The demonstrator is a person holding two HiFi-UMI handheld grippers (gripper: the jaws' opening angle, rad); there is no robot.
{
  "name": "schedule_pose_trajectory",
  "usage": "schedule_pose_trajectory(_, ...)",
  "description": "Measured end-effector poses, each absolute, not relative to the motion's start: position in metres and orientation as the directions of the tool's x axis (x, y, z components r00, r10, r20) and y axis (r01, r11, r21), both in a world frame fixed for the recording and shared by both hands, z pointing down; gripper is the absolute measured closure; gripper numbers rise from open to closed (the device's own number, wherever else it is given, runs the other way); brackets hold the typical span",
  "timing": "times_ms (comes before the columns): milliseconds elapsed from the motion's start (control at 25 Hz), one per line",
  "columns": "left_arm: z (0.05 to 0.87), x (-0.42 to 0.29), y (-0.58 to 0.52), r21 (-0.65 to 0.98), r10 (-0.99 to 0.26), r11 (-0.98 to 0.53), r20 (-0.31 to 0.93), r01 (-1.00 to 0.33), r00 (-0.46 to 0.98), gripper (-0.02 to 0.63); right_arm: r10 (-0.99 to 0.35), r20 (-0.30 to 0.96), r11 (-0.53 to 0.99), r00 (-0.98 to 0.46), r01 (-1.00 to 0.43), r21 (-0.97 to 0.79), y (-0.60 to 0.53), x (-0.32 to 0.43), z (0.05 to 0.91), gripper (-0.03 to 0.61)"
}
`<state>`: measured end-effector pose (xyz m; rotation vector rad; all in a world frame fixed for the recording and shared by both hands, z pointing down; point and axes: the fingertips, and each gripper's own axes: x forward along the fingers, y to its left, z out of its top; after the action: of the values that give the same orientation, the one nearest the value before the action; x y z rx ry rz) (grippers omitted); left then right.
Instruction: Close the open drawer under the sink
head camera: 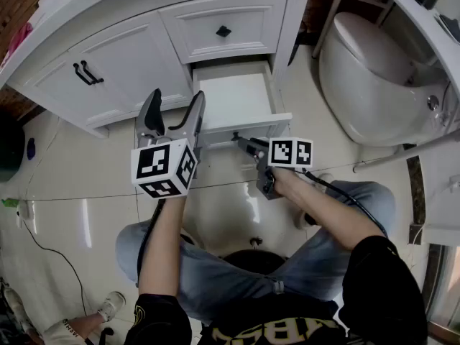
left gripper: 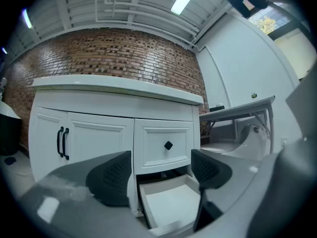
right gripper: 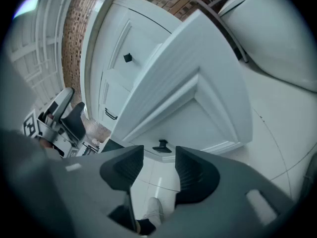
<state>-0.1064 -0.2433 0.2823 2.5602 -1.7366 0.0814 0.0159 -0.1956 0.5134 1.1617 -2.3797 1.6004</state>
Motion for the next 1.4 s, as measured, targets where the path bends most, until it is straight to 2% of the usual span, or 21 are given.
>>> schedule_pose_trajectory(160, 0.284, -0.107, -0.257, -0.011, -0.926, -0.373, 0.069, -0.928, 0.372, 0.241, -0.557, 0.374, 0.169, -0.741, -0.543, -0.823, -0.216, 0.014, 0.513, 0.414)
schedule_pose_trajectory(440, 0.303, -0.129, -0.276, -0.010, -0.935, -0.338, 0.116, -0.941, 0.335, 0.249, -0.571, 0.376, 0.048, -0.730, -0.487, -0.872, -0.237, 0.008, 0.525, 0.479)
schedule_pose_trajectory(840, 0.313, -0.147, -0.306, -0.007, -0.937, -0.328, 0.131, -0.945, 0.324, 0.259, -0.636, 0.411, 0.028, -0.653, -0.552, -0.834, -0.310, 0.009, 0.522, 0.485)
schedule_pose_trajectory(1400, 0.339, -0.167, -0.347, -0.003, -0.927, -0.325, 0.197, -0.946, 0.318, 0.259, -0.745, 0.345, 0.066, -0.570, -0.579, -0.813, -0.429, 0.013, 0.514, 0.489)
